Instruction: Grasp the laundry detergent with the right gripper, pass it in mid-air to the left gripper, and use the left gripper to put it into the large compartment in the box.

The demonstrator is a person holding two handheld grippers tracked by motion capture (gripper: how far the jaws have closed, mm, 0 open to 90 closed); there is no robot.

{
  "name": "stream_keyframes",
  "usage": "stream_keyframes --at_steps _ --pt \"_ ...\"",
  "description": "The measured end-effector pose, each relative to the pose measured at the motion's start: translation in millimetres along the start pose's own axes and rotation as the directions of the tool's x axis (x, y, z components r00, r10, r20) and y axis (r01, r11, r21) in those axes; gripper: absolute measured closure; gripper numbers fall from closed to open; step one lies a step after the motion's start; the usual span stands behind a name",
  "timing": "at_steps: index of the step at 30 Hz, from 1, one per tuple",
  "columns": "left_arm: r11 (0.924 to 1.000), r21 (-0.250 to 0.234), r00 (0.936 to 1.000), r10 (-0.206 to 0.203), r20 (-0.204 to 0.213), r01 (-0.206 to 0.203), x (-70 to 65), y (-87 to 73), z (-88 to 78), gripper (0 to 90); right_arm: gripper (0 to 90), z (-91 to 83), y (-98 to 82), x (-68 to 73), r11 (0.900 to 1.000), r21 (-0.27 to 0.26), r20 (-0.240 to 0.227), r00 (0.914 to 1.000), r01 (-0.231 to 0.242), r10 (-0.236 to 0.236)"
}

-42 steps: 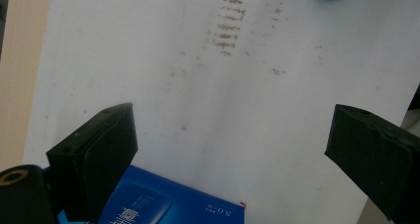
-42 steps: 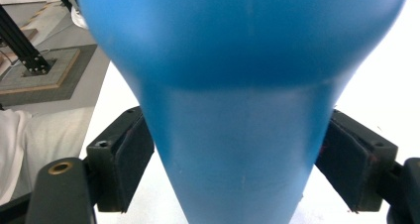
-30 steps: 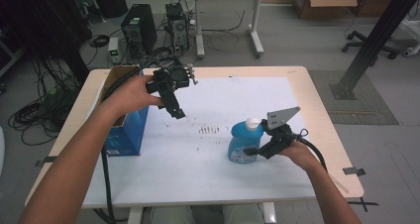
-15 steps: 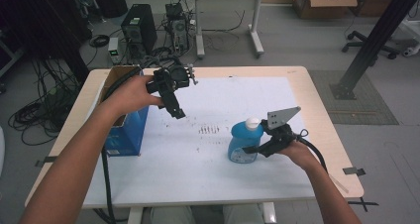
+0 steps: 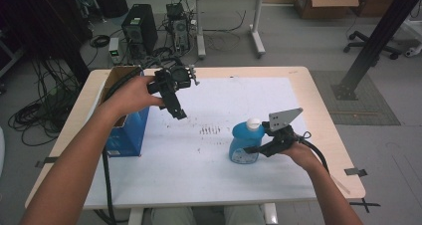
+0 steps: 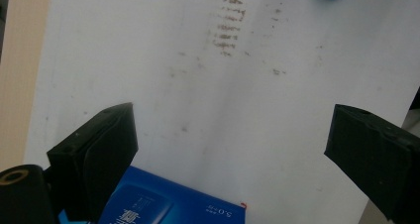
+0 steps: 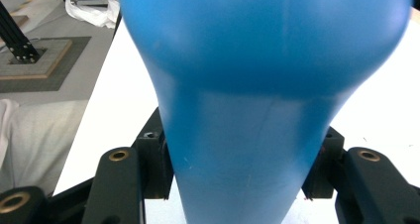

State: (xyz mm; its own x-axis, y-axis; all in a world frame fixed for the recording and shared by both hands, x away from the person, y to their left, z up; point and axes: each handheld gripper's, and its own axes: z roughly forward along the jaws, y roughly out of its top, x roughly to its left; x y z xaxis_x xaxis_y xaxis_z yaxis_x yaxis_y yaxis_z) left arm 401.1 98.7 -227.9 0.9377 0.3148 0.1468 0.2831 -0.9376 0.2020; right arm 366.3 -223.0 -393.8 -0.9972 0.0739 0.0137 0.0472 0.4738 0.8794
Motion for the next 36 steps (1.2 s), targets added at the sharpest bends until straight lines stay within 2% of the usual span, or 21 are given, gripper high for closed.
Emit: stream_keyframes --at_steps 12,17,23,36 --pt "0.9999 -0.008 1.0000 -0.006 -0.003 0.006 0.5 -2.6 -3.2 6.3 44.4 -1.2 5.5 4.6 0.999 0.023 0.011 0.9995 0.029 -0.030" --pt "0.9999 -0.012 1.0000 -0.004 -0.002 0.004 -0.5 -2.2 -4.9 6.3 44.4 -7.9 10.8 6.3 1.000 -0.003 0.009 0.9997 0.024 -0.024" --pt "0.9998 -0.019 1.0000 0.001 -0.003 -0.001 -4.7 -2.0 -8.6 6.3 44.4 -16.0 19.5 10.6 1.000 -0.020 0.012 0.9996 0.024 -0.024" --pt "0.9992 -0.031 0.9995 0.025 -0.018 -0.025 -19.5 0.2 -27.1 6.4 44.3 -26.6 37.0 20.7 1.000 -0.006 0.023 0.9995 0.021 -0.021"
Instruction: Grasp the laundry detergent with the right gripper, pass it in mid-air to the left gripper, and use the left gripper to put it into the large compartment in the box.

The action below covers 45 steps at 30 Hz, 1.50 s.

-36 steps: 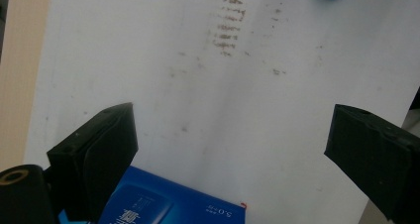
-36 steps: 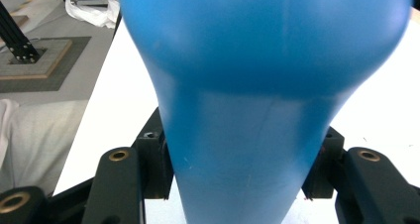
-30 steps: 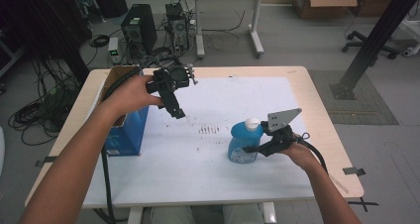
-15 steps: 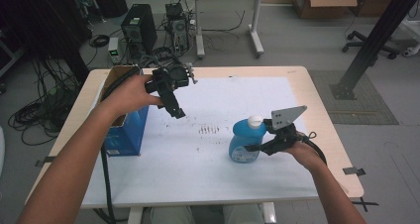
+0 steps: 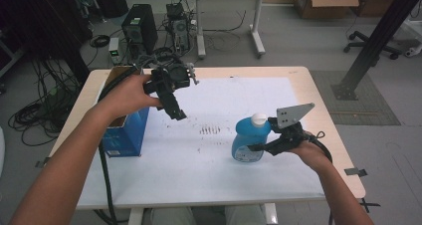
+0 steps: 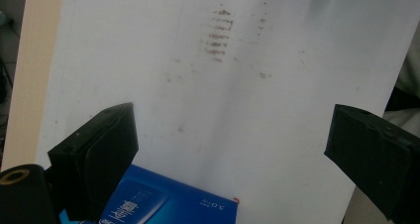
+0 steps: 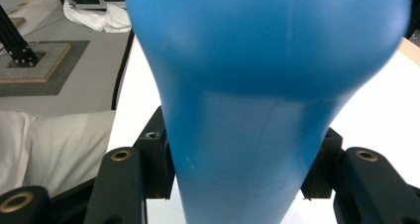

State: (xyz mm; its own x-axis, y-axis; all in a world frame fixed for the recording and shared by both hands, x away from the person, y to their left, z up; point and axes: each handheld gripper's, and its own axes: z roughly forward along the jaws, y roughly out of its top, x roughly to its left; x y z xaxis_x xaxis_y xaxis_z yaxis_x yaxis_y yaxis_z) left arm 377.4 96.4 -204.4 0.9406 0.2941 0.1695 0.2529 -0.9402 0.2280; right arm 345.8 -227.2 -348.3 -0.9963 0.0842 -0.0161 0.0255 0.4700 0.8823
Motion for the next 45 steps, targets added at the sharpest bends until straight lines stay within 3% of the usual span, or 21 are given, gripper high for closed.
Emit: stream_keyframes --at_steps 24,45 --pt "0.9976 0.011 0.9976 0.069 -0.010 -0.069 -36.8 8.7 -32.6 6.5 44.1 -3.3 44.5 18.0 0.999 0.023 -0.012 0.9995 0.029 -0.028" --pt "0.9928 0.020 0.9918 0.117 0.053 -0.118 -56.5 16.8 -36.5 6.5 44.1 26.7 73.8 16.2 0.996 0.053 -0.079 0.9945 0.073 -0.069"
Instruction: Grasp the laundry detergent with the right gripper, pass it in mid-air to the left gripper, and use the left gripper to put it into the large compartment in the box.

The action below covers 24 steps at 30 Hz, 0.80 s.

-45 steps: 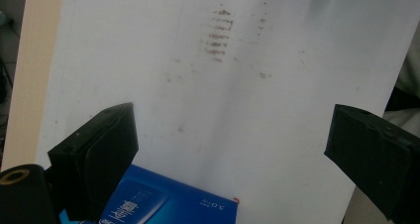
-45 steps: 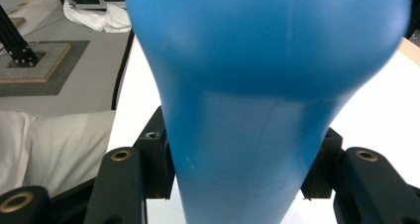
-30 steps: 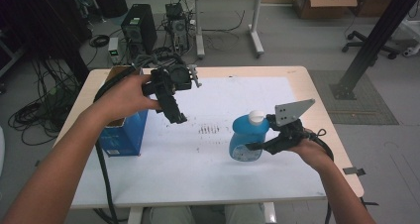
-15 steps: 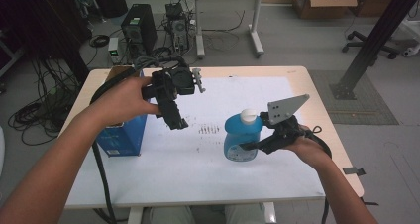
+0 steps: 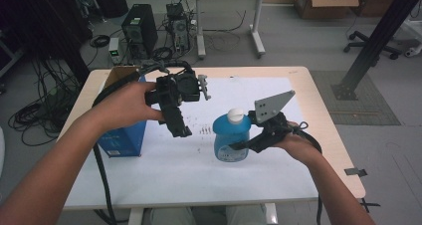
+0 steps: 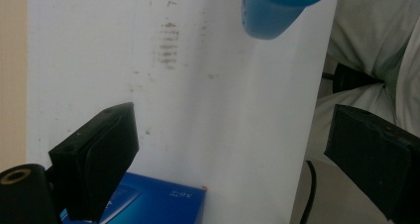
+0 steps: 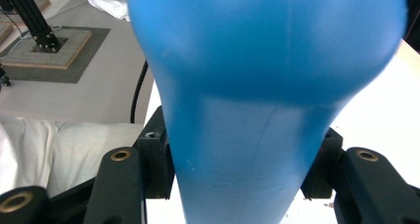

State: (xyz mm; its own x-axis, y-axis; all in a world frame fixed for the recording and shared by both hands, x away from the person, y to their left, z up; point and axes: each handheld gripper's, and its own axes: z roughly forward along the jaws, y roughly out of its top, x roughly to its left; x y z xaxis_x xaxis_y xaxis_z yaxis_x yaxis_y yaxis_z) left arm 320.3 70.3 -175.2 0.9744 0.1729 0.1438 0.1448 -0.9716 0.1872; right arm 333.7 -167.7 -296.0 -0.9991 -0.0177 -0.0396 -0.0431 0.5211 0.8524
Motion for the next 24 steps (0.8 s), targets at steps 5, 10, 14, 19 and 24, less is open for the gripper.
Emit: stream_keyframes --at_steps 5,10,14,19,24 --pt "1.0000 0.003 0.9999 0.007 0.015 -0.007 -2.9 2.0 0.4 6.5 44.1 10.1 4.6 -2.9 1.000 0.001 -0.017 0.9998 0.009 -0.009" --pt "0.9999 0.004 0.9997 0.011 0.023 -0.011 -4.8 2.9 0.2 6.5 44.1 19.4 7.9 -4.9 1.000 0.008 -0.030 0.9995 0.011 -0.011" --pt "0.9999 0.004 0.9995 0.016 0.028 -0.016 -6.6 4.2 -0.7 6.5 44.1 25.3 11.1 -6.5 1.000 0.010 -0.041 0.9990 0.015 -0.015" --pt "0.9997 0.005 0.9990 0.023 0.038 -0.023 -8.0 6.1 -0.1 6.4 44.1 31.1 16.5 -8.4 1.000 0.010 -0.049 0.9985 0.024 -0.023" --pt "0.9999 0.002 0.9986 0.013 0.050 -0.013 -6.2 6.3 1.4 6.5 44.2 36.3 20.3 -9.3 1.000 0.012 -0.061 0.9978 0.028 -0.027"
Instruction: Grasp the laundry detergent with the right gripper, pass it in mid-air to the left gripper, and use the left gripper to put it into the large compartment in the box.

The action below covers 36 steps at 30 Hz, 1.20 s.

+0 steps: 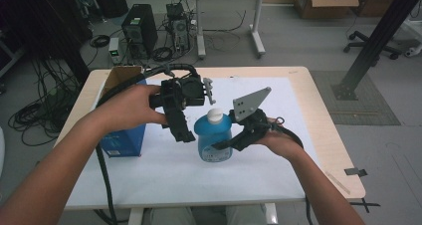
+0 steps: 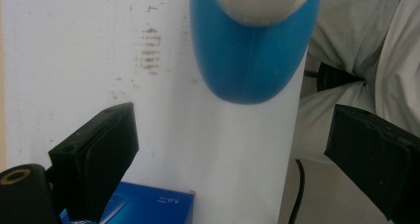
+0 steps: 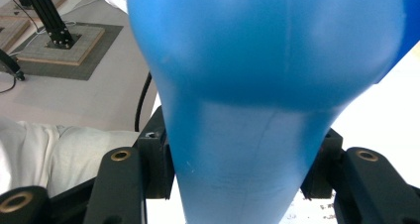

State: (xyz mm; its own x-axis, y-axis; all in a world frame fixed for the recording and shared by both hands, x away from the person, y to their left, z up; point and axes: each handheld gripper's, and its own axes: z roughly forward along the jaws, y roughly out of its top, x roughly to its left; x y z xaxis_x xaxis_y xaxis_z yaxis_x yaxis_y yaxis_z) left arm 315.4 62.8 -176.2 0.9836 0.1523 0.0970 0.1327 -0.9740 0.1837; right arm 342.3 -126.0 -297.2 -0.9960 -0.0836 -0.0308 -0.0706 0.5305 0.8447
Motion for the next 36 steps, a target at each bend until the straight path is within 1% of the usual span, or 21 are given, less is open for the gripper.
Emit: stream_keyframes --at_steps 11,19,29,36 --pt "0.9999 -0.008 0.9999 0.015 0.003 -0.015 0.6 7.0 1.5 6.4 44.1 8.6 8.1 -1.4 1.000 0.006 -0.009 0.9999 0.010 -0.010" --pt "0.9997 -0.016 0.9998 0.020 0.004 -0.020 0.1 10.5 2.8 6.3 44.1 12.1 13.4 -1.6 1.000 0.001 -0.015 0.9998 0.014 -0.014" --pt "0.9993 -0.023 0.9995 0.028 0.012 -0.028 0.4 14.7 7.0 6.3 44.1 15.7 16.9 -1.5 1.000 0.001 -0.025 0.9995 0.017 -0.017" --pt "0.9992 -0.024 0.9993 0.033 0.015 -0.033 0.0 17.3 9.8 6.4 44.1 16.0 17.3 -2.0 1.000 0.001 -0.023 0.9996 0.015 -0.015"
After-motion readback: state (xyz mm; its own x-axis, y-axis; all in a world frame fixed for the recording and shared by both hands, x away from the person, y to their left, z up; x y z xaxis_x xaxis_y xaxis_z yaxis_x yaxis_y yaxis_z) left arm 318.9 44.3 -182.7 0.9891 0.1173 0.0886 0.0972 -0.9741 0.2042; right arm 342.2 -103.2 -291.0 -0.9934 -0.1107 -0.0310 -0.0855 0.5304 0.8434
